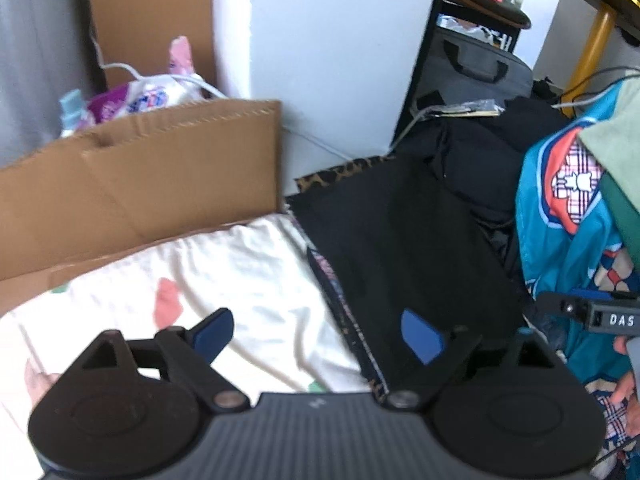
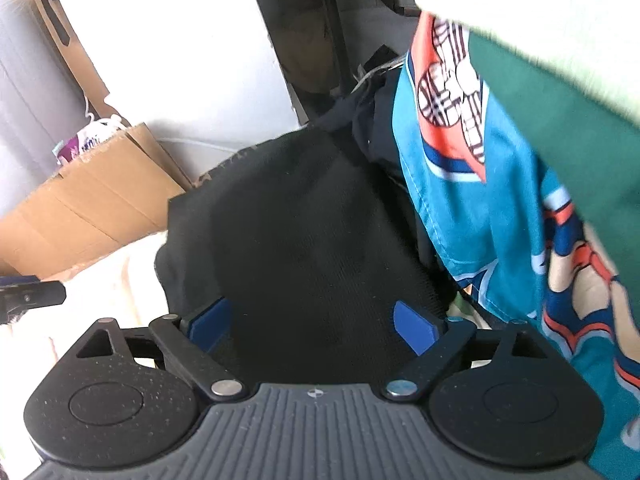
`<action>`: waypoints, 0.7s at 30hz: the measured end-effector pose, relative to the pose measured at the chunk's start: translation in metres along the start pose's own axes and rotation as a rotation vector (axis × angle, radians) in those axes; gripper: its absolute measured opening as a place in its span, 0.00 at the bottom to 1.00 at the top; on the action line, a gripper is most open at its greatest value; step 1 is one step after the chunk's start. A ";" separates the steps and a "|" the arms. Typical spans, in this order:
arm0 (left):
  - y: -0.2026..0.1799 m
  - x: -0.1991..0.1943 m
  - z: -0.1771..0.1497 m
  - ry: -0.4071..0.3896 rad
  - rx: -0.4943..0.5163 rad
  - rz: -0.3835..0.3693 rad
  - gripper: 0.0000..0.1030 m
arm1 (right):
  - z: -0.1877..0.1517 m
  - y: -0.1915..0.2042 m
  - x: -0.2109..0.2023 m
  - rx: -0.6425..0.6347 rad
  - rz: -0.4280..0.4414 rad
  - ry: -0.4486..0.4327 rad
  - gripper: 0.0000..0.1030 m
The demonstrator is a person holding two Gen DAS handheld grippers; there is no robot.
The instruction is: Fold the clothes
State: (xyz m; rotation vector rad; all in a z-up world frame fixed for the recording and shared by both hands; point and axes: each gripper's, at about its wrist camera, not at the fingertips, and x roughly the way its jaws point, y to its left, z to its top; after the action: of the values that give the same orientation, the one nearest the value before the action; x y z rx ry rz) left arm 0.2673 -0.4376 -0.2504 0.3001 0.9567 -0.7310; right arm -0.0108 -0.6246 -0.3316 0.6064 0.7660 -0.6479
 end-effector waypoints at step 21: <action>0.033 -0.164 0.000 0.040 -0.171 0.115 0.99 | 0.047 0.051 -0.123 0.046 0.011 0.059 0.94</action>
State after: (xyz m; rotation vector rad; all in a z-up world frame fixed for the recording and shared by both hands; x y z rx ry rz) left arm 0.2305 -0.3428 -0.1172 0.2181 1.0246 -0.5362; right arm -0.0220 -0.5874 -0.1961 0.6734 0.8042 -0.6409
